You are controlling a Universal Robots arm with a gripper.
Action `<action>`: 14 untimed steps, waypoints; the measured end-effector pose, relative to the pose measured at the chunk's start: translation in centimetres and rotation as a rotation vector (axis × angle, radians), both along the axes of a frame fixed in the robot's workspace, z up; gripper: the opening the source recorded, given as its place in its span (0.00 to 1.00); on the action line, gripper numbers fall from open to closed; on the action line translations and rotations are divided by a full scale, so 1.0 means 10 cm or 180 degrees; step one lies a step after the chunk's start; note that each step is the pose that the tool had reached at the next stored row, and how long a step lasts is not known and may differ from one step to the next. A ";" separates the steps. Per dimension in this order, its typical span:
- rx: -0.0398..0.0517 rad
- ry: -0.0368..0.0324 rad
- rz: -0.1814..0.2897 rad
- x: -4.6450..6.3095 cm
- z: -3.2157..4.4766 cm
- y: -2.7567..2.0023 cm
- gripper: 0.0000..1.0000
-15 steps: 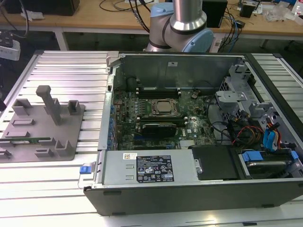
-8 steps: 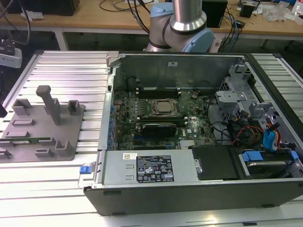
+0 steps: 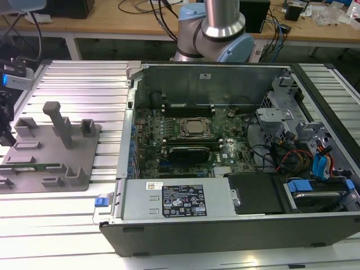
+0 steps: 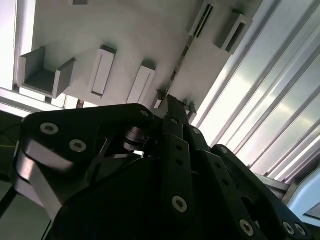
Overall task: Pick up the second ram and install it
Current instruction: 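Pick up the second ram and move it above second insertion slot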
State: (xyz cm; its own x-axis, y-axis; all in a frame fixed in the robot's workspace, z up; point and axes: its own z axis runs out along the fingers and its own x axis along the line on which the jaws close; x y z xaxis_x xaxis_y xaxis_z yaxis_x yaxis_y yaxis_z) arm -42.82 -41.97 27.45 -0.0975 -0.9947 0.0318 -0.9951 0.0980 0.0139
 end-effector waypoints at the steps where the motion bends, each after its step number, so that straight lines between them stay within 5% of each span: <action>1: 0.0000 0.0000 0.0004 0.00 -0.038 -0.005 0.08; 14: 0.0000 -0.0010 0.0056 0.00 -0.357 -0.088 0.08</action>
State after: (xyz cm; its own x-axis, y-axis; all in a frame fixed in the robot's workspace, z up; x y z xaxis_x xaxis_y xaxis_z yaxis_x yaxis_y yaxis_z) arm -42.80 -42.86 23.88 -0.0802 -0.9963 0.0316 -0.9967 0.0806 0.0108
